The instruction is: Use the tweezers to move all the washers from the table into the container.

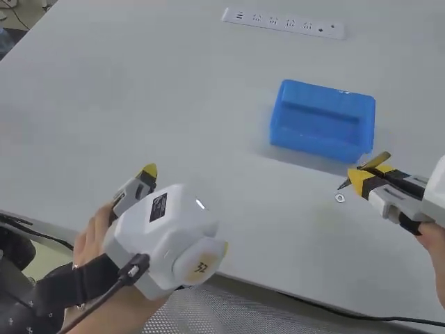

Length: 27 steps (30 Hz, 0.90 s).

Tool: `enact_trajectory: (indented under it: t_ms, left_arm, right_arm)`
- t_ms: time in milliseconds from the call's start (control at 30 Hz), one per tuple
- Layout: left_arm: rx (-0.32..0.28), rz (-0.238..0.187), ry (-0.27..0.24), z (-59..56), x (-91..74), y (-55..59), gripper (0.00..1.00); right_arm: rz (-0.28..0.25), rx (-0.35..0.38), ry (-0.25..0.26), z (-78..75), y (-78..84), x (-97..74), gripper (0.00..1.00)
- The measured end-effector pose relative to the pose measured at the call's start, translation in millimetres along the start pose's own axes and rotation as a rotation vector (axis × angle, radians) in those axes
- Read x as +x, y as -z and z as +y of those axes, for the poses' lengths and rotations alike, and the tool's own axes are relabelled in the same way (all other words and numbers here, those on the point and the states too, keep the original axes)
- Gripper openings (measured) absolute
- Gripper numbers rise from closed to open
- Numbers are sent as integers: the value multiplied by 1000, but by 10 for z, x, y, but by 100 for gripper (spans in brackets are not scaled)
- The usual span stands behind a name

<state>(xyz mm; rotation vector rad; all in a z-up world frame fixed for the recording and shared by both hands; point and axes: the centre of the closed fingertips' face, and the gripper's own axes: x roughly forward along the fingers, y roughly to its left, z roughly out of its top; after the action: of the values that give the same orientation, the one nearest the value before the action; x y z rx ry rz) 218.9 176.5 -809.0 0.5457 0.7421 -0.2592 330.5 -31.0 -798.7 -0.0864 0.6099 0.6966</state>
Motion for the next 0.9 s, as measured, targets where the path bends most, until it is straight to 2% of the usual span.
enact_trajectory:
  t_ms: [267,667,700,800,900]
  left_arm:
    - [7,23,8,-21,23,39,95]
    - [0,38,-1,-2,28,66,94]
    - [1,40,-6,7,29,70,94]
    - [1,42,-84,92,65,72,94]
    - [24,49,-100,120,65,85,88]
  right_arm:
    - [12,14,-3,-11,59,-6,5]
    - [35,-9,3,-1,106,-7,5]
    - [34,-7,2,2,103,-7,5]
    - [32,-18,2,12,98,0,5]
    - [29,-31,1,22,95,5,5]
